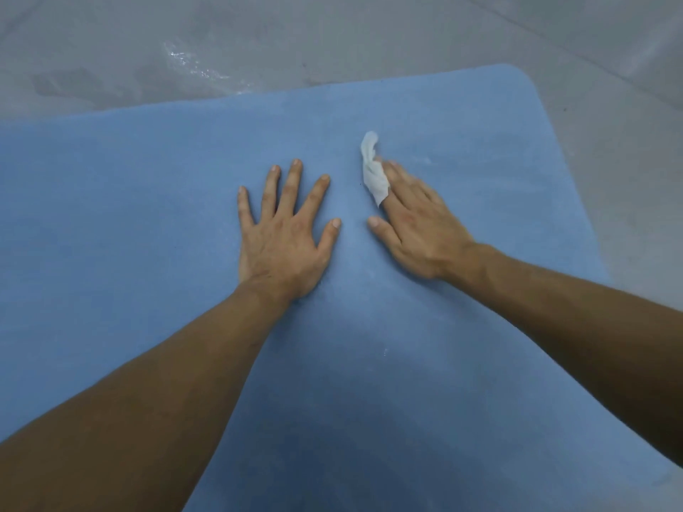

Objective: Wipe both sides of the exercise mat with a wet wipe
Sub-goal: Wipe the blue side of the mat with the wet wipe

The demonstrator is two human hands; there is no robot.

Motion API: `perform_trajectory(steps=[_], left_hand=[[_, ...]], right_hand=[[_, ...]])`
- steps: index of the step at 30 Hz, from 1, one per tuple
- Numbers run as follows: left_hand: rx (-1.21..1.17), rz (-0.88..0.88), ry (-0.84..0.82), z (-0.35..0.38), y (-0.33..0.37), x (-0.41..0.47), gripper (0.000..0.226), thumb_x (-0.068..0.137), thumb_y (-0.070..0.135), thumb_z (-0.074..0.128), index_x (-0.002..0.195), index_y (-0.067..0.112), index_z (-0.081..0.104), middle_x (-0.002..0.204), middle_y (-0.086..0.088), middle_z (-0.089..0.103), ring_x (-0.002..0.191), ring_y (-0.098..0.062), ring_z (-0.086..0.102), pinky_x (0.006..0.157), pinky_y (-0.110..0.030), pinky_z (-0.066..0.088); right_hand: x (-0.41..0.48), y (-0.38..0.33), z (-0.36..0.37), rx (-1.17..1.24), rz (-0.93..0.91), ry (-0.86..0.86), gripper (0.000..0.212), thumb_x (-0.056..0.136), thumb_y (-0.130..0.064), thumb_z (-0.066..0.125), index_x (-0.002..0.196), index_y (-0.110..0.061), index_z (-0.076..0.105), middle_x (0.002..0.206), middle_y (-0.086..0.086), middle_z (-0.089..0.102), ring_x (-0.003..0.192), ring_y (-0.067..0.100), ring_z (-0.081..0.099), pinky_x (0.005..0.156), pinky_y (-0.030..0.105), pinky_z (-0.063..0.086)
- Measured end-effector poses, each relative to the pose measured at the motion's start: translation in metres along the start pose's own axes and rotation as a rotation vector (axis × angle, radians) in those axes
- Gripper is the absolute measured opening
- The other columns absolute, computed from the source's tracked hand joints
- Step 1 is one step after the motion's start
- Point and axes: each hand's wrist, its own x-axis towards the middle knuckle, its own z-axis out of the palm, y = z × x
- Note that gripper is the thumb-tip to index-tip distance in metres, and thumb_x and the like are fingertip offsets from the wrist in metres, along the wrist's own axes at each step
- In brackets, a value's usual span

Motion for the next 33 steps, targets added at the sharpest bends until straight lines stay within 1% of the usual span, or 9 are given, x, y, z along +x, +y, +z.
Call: perform_trajectory(steps=[2,5,7,10,14,20,25,28,33], left_hand=[[0.002,0.002,-0.002,0.0,0.0,0.0,0.066,0.102,0.065,0.017,0.164,0.042,0.008,0.174,0.007,-0.005,0.159,-0.02,-0.007,0.125,-0.061,-0.002],[0.007,-0.003,-0.008,-0.001,0.001,0.0,0.066,0.102,0.065,0.019,0.164,0.042,0.009,0.174,0.007,-0.005,0.16,-0.02,-0.007,0.125,-0.061,-0.002],[0.007,-0.003,-0.014,0.0,0.001,-0.001,0.066,0.103,0.065,0.019,0.164,0.042,0.008,0.174,0.007,-0.005,0.159,-0.02,-0.008,0.125,-0.061,-0.004],[0.007,0.001,-0.008,0.0,0.001,-0.001,0.066,0.103,0.065,0.018,0.164,0.042,0.008,0.174,0.007,-0.005,0.16,-0.021,-0.008,0.125,-0.061,-0.004],[0.004,0.0,-0.021,-0.001,0.002,-0.001,0.066,0.103,0.065,0.017,0.164,0.042,0.007,0.174,0.007,-0.007,0.159,-0.02,-0.01,0.125,-0.061,-0.004],[0.0,-0.004,-0.022,-0.001,0.002,-0.001,0.065,0.103,0.063,0.017,0.164,0.042,0.008,0.174,0.008,-0.007,0.159,-0.019,-0.01,0.125,-0.06,-0.005],[-0.004,-0.007,0.004,0.001,0.0,0.0,0.065,0.103,0.063,0.018,0.164,0.042,0.01,0.174,0.007,-0.004,0.16,-0.019,-0.007,0.125,-0.061,-0.003],[0.0,0.0,0.009,0.001,0.001,0.0,0.066,0.103,0.064,0.016,0.164,0.042,0.009,0.174,0.007,-0.004,0.16,-0.019,-0.007,0.125,-0.06,-0.003],[-0.009,-0.004,-0.007,0.0,0.0,0.0,0.066,0.102,0.064,0.018,0.164,0.042,0.01,0.174,0.007,-0.003,0.159,-0.019,-0.007,0.125,-0.06,-0.004]], right_hand=[[-0.014,0.01,-0.001,-0.058,-0.107,-0.026,0.075,0.106,-0.055,0.02,0.167,-0.015,0.003,0.174,0.001,0.003,0.16,0.015,0.0,0.127,0.027,-0.003],[-0.026,0.046,-0.014,-0.053,-0.126,-0.006,0.07,0.106,-0.051,0.028,0.167,-0.021,0.012,0.173,0.004,0.015,0.159,0.018,0.013,0.127,0.028,0.004],[-0.031,0.078,-0.024,0.036,0.026,0.09,0.064,0.106,-0.045,0.032,0.166,-0.028,0.015,0.171,0.004,0.024,0.156,0.023,0.024,0.128,0.037,0.017],[-0.049,0.133,-0.033,0.049,0.364,0.22,0.065,0.104,-0.058,0.021,0.163,-0.03,0.021,0.164,0.01,0.032,0.145,0.037,0.039,0.119,0.052,0.033],[-0.053,0.15,-0.034,0.057,0.574,0.179,0.073,0.1,-0.055,0.021,0.164,-0.021,0.017,0.166,0.015,0.025,0.148,0.037,0.031,0.122,0.053,0.028],[0.002,0.092,-0.019,0.12,0.287,0.15,0.088,0.098,-0.053,0.025,0.164,-0.002,-0.003,0.172,0.019,0.003,0.159,0.029,0.011,0.127,0.033,0.009],[0.029,0.018,-0.018,0.058,-0.19,-0.096,0.082,0.101,-0.052,0.025,0.165,-0.012,-0.008,0.174,0.007,0.0,0.16,0.02,0.007,0.129,0.041,0.013],[0.02,0.001,-0.008,0.018,-0.19,-0.094,0.077,0.103,-0.052,0.021,0.166,-0.017,-0.003,0.175,0.002,0.002,0.16,0.016,0.004,0.128,0.036,0.012],[0.008,0.048,-0.02,0.096,-0.056,0.121,0.068,0.106,-0.033,0.036,0.167,-0.023,0.009,0.171,0.005,0.021,0.157,0.023,0.022,0.127,0.04,0.021]])
